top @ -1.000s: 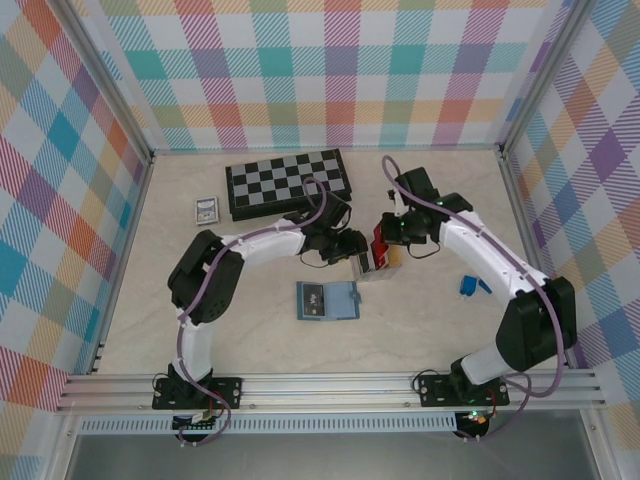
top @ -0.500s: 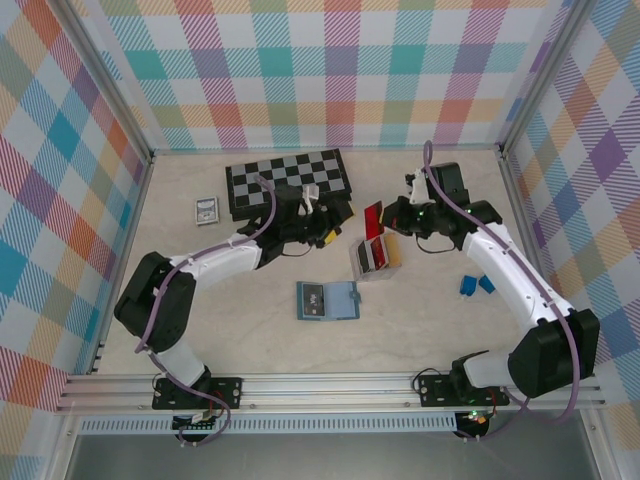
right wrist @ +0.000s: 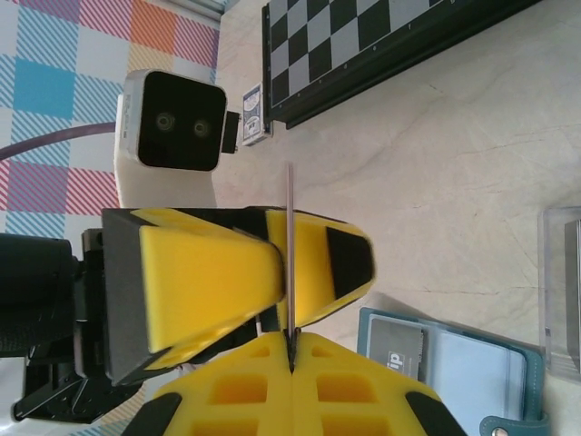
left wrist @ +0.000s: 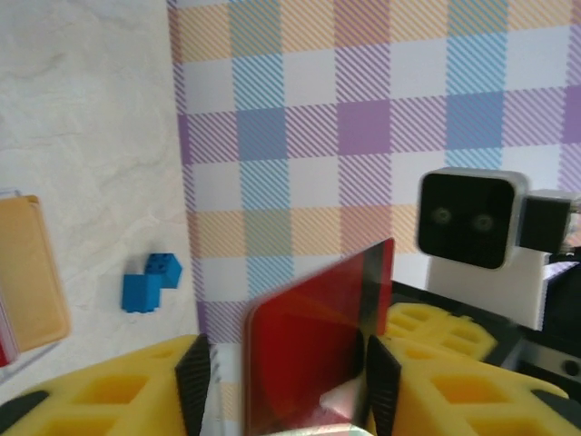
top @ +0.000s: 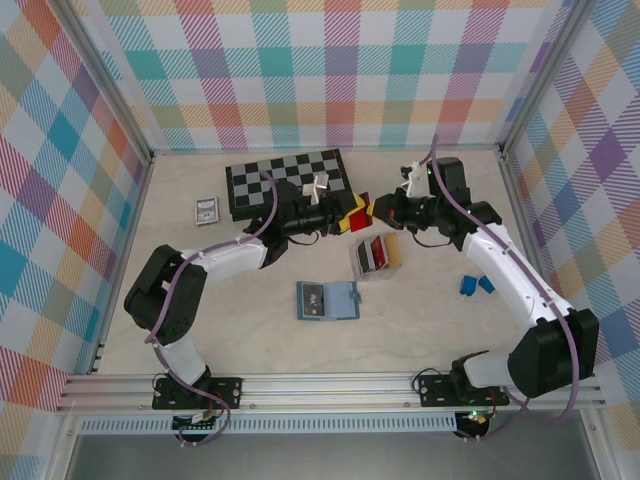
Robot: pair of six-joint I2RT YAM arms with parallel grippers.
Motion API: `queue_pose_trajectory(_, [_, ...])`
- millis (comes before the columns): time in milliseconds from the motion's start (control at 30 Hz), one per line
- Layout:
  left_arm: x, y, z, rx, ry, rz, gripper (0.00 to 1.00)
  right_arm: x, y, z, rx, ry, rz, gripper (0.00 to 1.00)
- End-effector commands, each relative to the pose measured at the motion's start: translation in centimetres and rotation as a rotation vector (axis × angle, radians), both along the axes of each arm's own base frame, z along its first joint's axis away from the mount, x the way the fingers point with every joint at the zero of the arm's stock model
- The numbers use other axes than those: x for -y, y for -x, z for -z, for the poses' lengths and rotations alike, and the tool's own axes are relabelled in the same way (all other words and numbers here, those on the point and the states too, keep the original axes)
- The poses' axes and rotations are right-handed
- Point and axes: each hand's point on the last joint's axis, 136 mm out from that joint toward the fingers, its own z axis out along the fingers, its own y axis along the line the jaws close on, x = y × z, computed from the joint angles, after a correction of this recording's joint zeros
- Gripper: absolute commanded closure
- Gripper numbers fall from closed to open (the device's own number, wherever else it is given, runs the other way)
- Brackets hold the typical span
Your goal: Put the credit cards into the card holder
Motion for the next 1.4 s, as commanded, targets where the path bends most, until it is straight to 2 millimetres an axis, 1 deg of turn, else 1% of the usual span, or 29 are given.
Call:
queue_pose_trajectory(0, [-0.3,0.6,-4.0,0.082,0.081,0.005,0.67,0.3,-0.2,0.7,-0.032,-0.026,0.006,0.99])
queue_pose_trajectory(100, [-0.7,0.8,-4.5,0.088,0.084,-0.002,0.83,0.7,-0.2,1.2,-0.052,-0.03,0.021,0.98])
queue_pose_trajectory(167, [-0.8,0.8,-4.7,0.085,0.085,-0.005,0.92,0.9,-0.2,1.2,-0.056,-0.031,0.031,0.97])
queue_pose_trajectory(267, [-1.0,0.9,-5.1,0.081,0.085,-0.017,1.0,0.8,-0.1,0.7,-0.05,-0.044,0.027,0.9])
queue_pose_trajectory(400, [-1.0,1.0,-5.4,0.078,0.083,-0.018,1.0,-0.3,0.2,-0.5,-0.052,-0.122,-0.036,0.73])
queue_pose_trajectory(533, [-1.0,1.0,-5.7,0.072,0.097,-0.014,1.0,-1.3,0.4,-1.1,-0.057,-0.178,-0.102,0.68])
queue_pose_trajectory(667, [-0.8,0.8,-5.9,0.066,0.114,-0.007,1.0,-1.7,0.4,-1.1,-0.068,-0.201,-0.135,0.67])
queue_pose_trajectory(733, [-0.8,0.7,-5.9,0.06,0.127,-0.009,1.0,-1.9,0.4,-0.9,-0.079,-0.204,-0.147,0.7])
queue_pose_trajectory(767, [-0.8,0.7,-6.0,0.057,0.138,-0.012,1.0,-1.6,0.3,-0.4,-0.088,-0.176,-0.122,0.75])
queue_pose_trajectory(800, [-0.8,0.6,-6.3,0.056,0.155,-0.014,1.0,-1.0,0.1,0.2,-0.093,-0.135,-0.084,0.77])
queue_pose_trajectory(933, [-0.9,0.7,-7.5,0.067,0.208,-0.011,0.92,0.5,0.2,2.0,-0.127,-0.044,-0.025,0.78])
queue_pose_trajectory(1000, [-1.0,0.7,-7.9,0.071,0.219,-0.012,0.91,0.4,0.2,2.6,-0.144,-0.04,-0.029,0.79])
queue_pose_trajectory(1033, [-1.0,0.7,-8.0,0.072,0.221,-0.011,0.88,0.4,0.2,2.9,-0.15,-0.041,-0.026,0.79])
queue_pose_trajectory(1133, [-1.0,0.8,-8.5,0.082,0.238,-0.005,0.85,0.8,0.1,3.2,-0.157,-0.028,-0.002,0.77])
queue_pose_trajectory(1367, [-1.1,0.8,-8.3,0.079,0.245,-0.005,0.85,1.6,-0.4,3.4,-0.163,-0.019,0.044,0.76])
